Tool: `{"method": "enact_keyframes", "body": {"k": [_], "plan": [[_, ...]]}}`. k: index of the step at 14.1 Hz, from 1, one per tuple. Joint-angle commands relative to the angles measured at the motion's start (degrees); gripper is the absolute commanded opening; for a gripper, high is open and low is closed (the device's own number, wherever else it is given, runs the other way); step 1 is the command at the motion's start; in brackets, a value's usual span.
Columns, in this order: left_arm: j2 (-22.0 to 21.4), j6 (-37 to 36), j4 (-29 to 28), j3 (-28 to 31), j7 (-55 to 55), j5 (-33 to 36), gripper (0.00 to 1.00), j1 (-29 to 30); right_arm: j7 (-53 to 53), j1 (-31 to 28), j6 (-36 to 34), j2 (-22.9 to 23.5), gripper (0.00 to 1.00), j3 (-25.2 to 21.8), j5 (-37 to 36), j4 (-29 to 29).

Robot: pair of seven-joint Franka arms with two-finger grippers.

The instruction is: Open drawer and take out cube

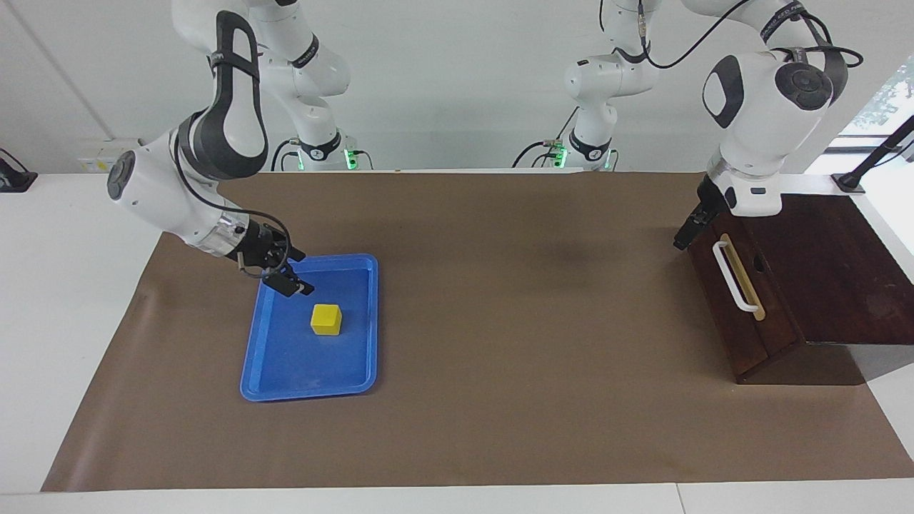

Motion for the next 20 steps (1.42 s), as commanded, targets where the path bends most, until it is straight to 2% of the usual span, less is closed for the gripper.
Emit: {"method": "enact_keyframes", "body": {"k": [1, 5, 9, 13, 20], "plan": [[0.54, -5.27, 2.41, 1.6, 14.91, -0.95, 1.0, -3.41, -11.07, 0.64, -2.85, -0.47, 1.0, 1.04, -7.8, 5.33], [2.56, -7.38, 4.96, 3.88, 22.5, -0.86, 1.0, -6.58, -25.42, 1.17, -3.9, -4.59, 1.0, 1.04, -12.47, 5.43], [2.65, -7.22, 5.05, 4.42, 25.77, -0.86, 1.0, -6.94, -38.78, 1.26, -10.56, -8.46, 1.0, 1.04, -20.12, 5.95], [2.3, -7.48, 5.05, 3.97, 25.95, -0.86, 1.0, -7.38, -53.89, 1.43, -16.82, -8.65, 1.0, 1.04, -27.41, 10.87], [1.33, -7.83, 5.49, 4.32, 28.32, -0.6, 1.0, -7.64, -54.63, 0.29, -15.16, -6.19, 1.0, 0.69, -27.34, 10.44]]}}
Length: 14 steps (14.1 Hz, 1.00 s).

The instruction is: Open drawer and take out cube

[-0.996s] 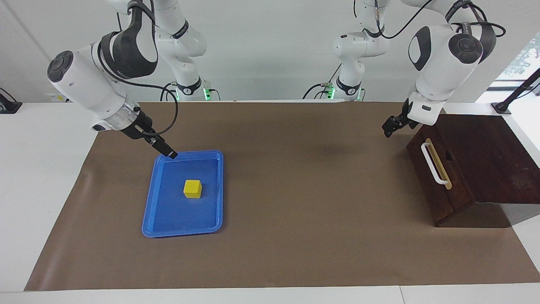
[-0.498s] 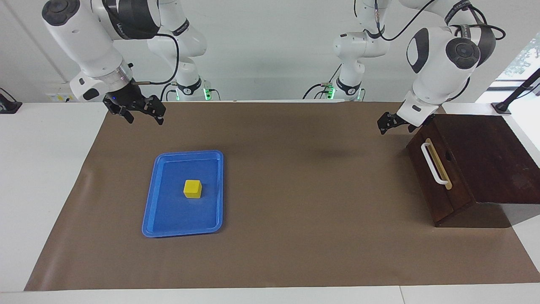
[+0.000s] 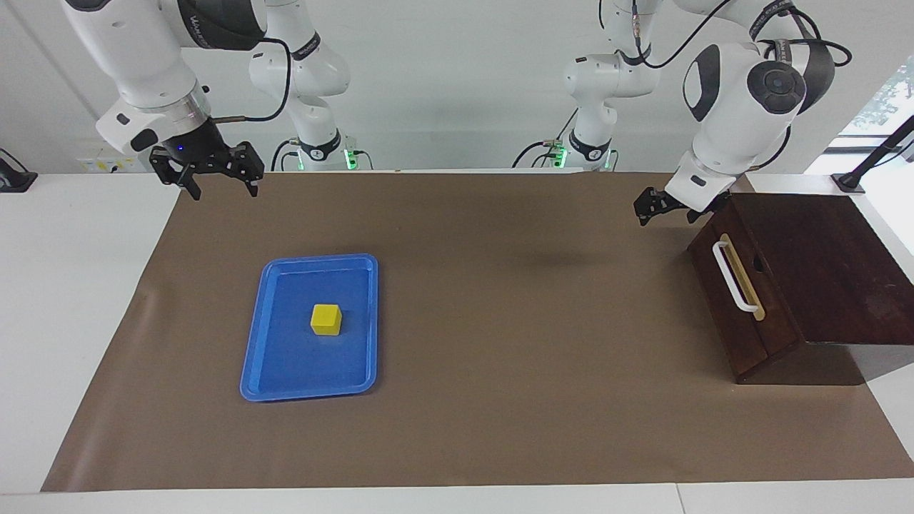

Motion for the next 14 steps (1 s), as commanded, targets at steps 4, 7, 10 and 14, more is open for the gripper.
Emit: {"method": "enact_keyframes", "body": {"k": [4, 7, 10, 14], "plan": [[-2.21, -4.76, 2.86, 1.11, 1.37, -0.46, 1.0, -0.94, -0.97, -0.79, 0.68, 1.87, 1.0, 0.15, -1.08, -1.11], [-2.3, -6.36, 3.31, 1.46, 4.08, -0.46, 1.0, -0.77, 0.44, -0.96, -0.63, 1.87, 1.0, 0.24, -0.73, -0.49], [-2.21, -5.92, 4.37, 2.69, 4.62, -0.73, 1.0, -0.5, 0.44, -0.96, -1.07, 1.61, 1.0, 0.15, -0.73, 0.21], [-2.12, -6.89, 5.68, 4.28, 6.99, -0.82, 1.0, -0.59, 0.53, -0.79, -1.51, 1.08, 1.0, 0.15, -0.73, 0.21]]}}
